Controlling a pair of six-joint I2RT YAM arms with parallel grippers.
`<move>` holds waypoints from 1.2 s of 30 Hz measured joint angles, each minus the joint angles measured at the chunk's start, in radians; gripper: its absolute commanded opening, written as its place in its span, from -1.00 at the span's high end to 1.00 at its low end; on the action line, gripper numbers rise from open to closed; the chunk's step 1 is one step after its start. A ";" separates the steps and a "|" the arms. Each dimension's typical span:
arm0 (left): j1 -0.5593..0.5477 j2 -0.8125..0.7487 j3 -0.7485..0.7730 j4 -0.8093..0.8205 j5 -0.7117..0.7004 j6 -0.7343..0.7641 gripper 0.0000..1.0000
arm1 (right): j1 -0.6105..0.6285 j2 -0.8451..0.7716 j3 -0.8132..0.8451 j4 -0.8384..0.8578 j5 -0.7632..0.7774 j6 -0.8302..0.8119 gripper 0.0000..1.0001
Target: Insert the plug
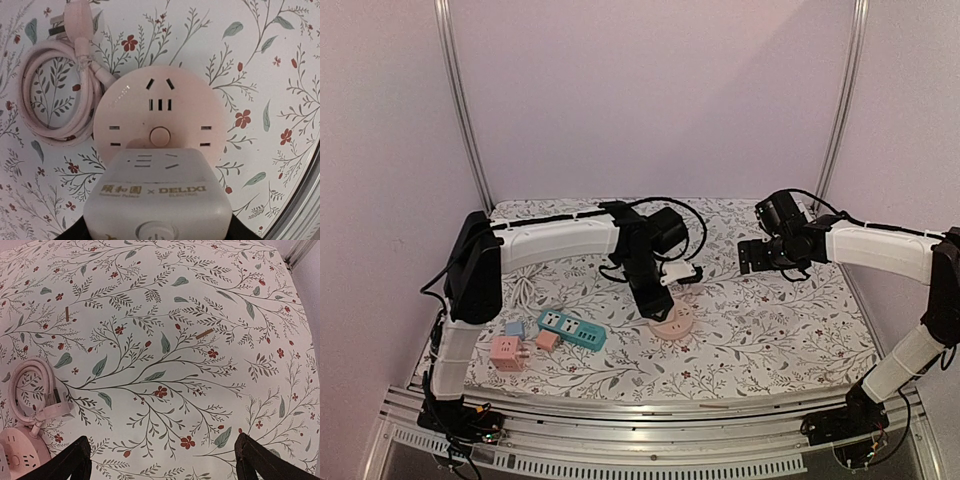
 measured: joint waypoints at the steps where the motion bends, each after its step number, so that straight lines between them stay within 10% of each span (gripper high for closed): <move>1: 0.000 0.000 0.000 0.000 0.000 0.000 1.00 | 0.000 0.000 0.000 0.000 0.000 0.000 -0.98; 36: 0.014 0.051 0.024 0.015 0.035 -0.001 1.00 | 0.000 0.001 0.000 0.004 -0.001 -0.015 -0.98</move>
